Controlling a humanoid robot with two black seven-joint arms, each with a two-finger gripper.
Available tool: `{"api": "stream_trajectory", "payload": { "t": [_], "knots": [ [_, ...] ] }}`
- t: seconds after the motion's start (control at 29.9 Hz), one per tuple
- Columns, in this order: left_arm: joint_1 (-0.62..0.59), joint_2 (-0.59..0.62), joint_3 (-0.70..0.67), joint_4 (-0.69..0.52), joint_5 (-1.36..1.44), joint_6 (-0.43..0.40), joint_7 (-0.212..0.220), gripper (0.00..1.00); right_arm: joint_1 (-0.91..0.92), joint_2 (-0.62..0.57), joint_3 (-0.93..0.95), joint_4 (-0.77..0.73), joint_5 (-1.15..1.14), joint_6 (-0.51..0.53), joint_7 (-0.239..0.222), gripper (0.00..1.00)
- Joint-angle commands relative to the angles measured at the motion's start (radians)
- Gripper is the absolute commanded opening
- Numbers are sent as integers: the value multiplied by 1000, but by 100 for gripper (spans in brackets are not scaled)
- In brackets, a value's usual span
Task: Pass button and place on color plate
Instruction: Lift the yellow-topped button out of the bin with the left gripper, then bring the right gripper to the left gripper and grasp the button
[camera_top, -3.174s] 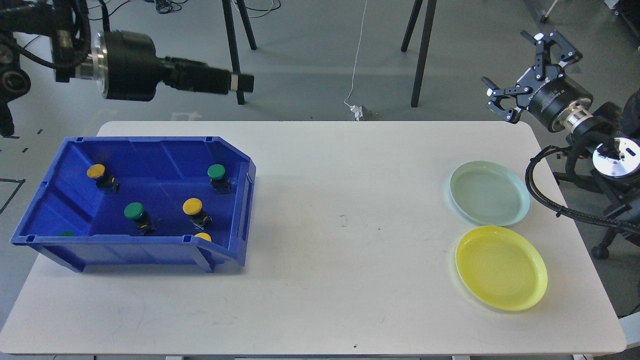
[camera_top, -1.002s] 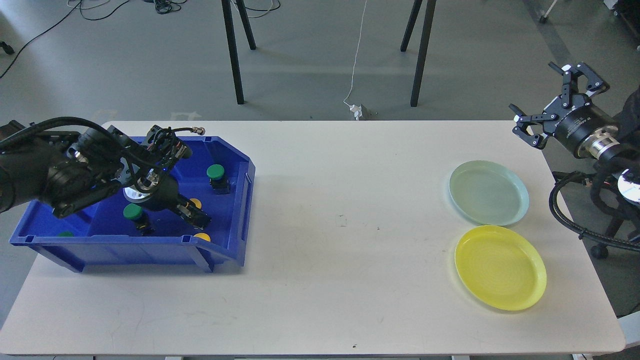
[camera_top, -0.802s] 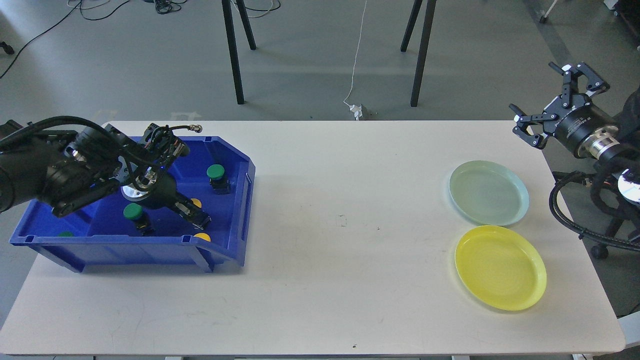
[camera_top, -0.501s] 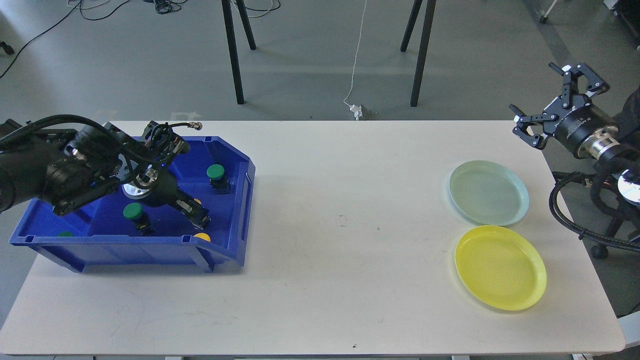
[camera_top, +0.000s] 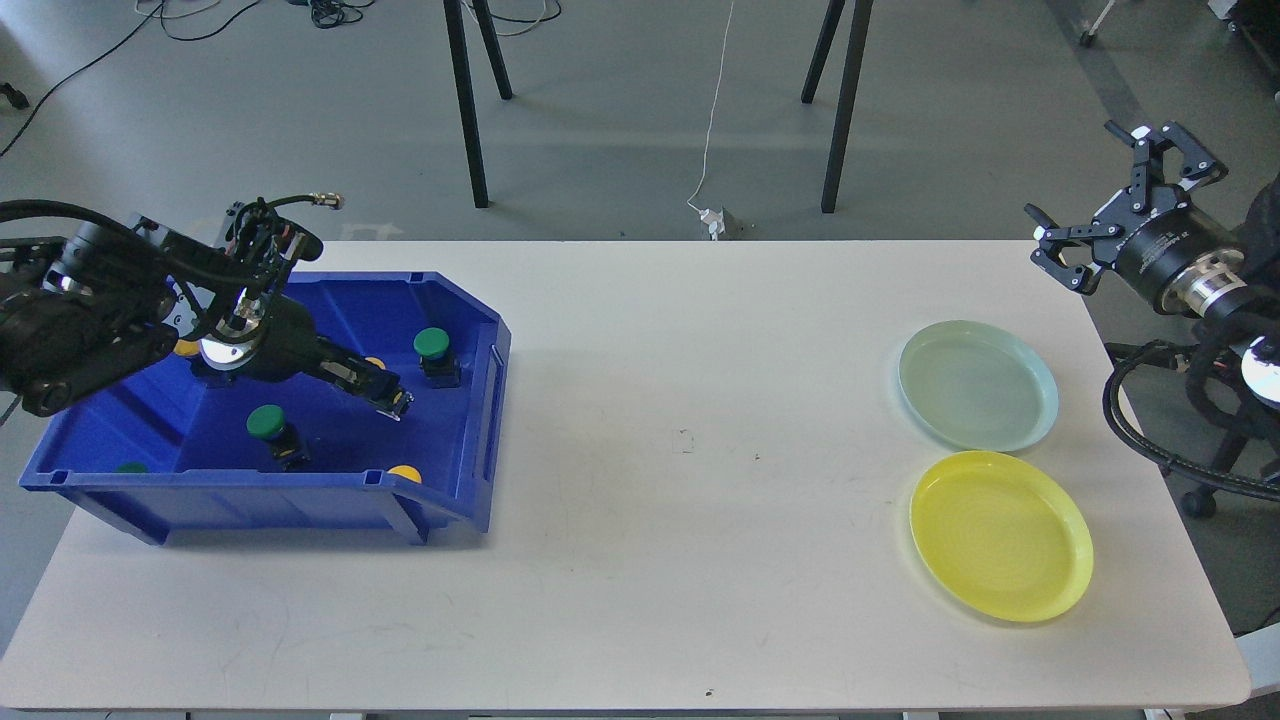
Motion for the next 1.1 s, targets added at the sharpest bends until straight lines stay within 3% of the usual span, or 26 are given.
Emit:
{"api": "stream_trajectory", "payload": {
  "t": [0.0,0.1,0.23,0.33,0.4,0.53,0.8,1.07],
  "knots": [
    [4,143,-231,-137,-116,0,0,11,-8,-2,6,55,-4,0,1,100],
    [42,147,-442,-160,-360,0,0,10,-34,0,6,144,-19,0,9,100],
    [105,52,-567,-168,-656,0,0,10,-58,1,3,299,-41,0,41,100],
    [136,-62,-570,-151,-722,0,0,10,-54,12,2,393,-195,0,69,100],
    [175,-137,-573,-131,-726,0,0,10,-40,18,-8,426,-321,-18,111,100],
    [208,-205,-575,-100,-729,0,0,10,11,34,-53,448,-392,-32,170,100],
    [226,-222,-577,-82,-764,0,0,10,135,147,-224,427,-406,-30,187,100],
    [226,-225,-577,-80,-766,0,0,10,160,285,-249,358,-407,-32,187,100]
  ]
}}
